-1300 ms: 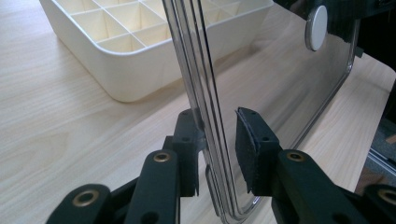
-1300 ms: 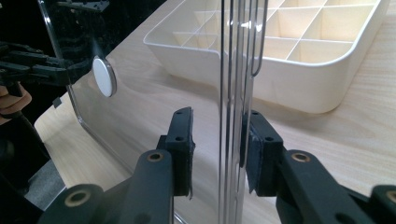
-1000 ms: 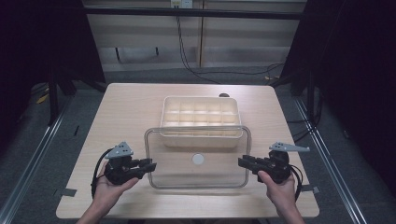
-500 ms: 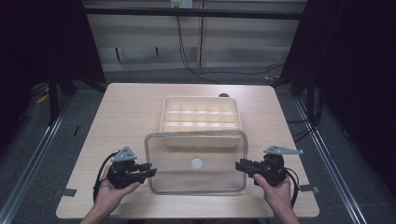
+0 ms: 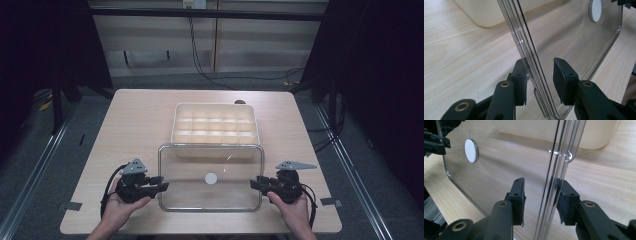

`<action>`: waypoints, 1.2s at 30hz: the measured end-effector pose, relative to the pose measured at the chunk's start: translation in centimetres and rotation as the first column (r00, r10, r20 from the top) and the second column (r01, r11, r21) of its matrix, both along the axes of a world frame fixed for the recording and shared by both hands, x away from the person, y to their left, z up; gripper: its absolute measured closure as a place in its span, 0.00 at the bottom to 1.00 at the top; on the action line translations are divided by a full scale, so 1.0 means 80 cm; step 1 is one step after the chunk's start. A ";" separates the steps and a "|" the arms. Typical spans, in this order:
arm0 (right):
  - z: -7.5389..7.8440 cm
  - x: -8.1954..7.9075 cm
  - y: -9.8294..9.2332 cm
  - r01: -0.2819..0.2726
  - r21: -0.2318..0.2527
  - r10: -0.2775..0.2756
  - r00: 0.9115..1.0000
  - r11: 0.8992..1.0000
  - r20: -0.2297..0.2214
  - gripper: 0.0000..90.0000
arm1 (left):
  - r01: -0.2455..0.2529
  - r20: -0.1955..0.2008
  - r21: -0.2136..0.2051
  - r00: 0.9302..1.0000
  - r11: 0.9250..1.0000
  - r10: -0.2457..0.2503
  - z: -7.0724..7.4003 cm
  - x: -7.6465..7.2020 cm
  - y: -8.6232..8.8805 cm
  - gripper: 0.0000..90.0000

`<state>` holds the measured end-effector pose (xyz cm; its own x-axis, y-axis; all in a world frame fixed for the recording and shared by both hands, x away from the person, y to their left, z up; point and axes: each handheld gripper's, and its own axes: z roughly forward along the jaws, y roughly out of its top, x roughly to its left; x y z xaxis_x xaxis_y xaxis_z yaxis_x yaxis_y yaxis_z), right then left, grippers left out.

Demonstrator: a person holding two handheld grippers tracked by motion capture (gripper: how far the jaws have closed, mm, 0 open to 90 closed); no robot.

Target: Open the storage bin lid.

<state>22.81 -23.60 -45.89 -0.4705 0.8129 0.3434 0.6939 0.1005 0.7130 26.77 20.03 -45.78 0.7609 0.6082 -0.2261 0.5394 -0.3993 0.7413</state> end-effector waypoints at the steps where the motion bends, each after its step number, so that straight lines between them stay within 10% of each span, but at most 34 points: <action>1: -0.001 0.001 -0.001 0.000 0.006 0.000 1.000 1.000 -0.002 0.69 | -0.001 -0.002 -0.003 1.000 1.000 0.001 0.000 0.000 0.000 0.71; 36: -0.034 0.016 -0.006 0.011 -0.006 -0.012 0.996 1.000 -0.090 0.54 | 0.035 -0.081 0.047 0.996 0.998 -0.031 -0.025 0.015 -0.009 0.66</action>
<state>24.10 -24.10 -48.63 -0.4285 0.8199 0.3798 0.7565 0.0956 0.6470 27.98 19.33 -47.81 0.7613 0.5947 -0.2583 0.5825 -0.4522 0.6754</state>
